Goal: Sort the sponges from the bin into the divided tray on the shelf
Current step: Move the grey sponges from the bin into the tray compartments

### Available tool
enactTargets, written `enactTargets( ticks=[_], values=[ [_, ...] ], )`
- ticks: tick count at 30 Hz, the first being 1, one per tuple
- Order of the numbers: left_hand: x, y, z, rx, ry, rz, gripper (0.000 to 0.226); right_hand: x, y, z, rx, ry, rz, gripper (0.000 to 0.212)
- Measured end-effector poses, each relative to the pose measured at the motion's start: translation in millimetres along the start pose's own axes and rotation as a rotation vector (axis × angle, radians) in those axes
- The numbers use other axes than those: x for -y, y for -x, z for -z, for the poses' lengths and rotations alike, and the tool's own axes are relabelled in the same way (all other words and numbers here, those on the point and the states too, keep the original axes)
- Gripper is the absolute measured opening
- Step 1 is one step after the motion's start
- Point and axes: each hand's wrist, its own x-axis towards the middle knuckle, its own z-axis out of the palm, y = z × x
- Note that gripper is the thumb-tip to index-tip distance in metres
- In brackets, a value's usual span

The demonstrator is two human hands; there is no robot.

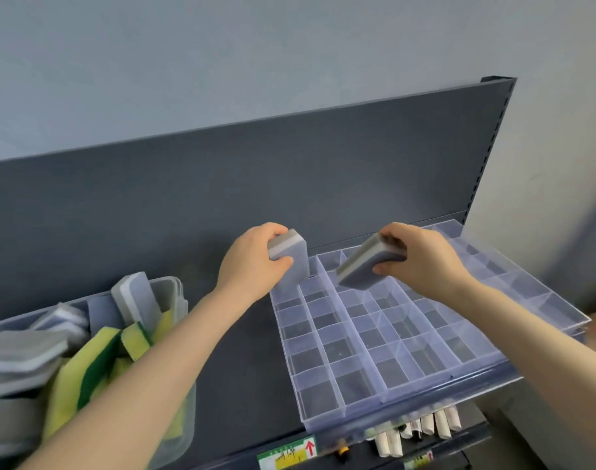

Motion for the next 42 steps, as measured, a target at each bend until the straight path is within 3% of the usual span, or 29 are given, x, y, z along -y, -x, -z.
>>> enactTargets(
  ticks=[11, 22, 32, 42],
  values=[
    [-7, -71, -74, 0.074, 0.041, -0.039, 0.040, -70, -51, -2, -0.036, 0.025, -0.070, 0.035],
    [-78, -131, -154, 0.091, 0.084, -0.082, 0.038, -183, -94, 41, -0.064, 0.035, -0.137, 0.036],
    [-163, -169, -233, 0.020, 0.059, 0.023, 0.037, -286, -151, 74, 0.010, 0.021, 0.045, 0.032],
    [-190, -178, -279, 0.011, 0.001, 0.092, 0.039, -333, -169, 59, 0.127, 0.080, 0.222, 0.030]
  ],
)
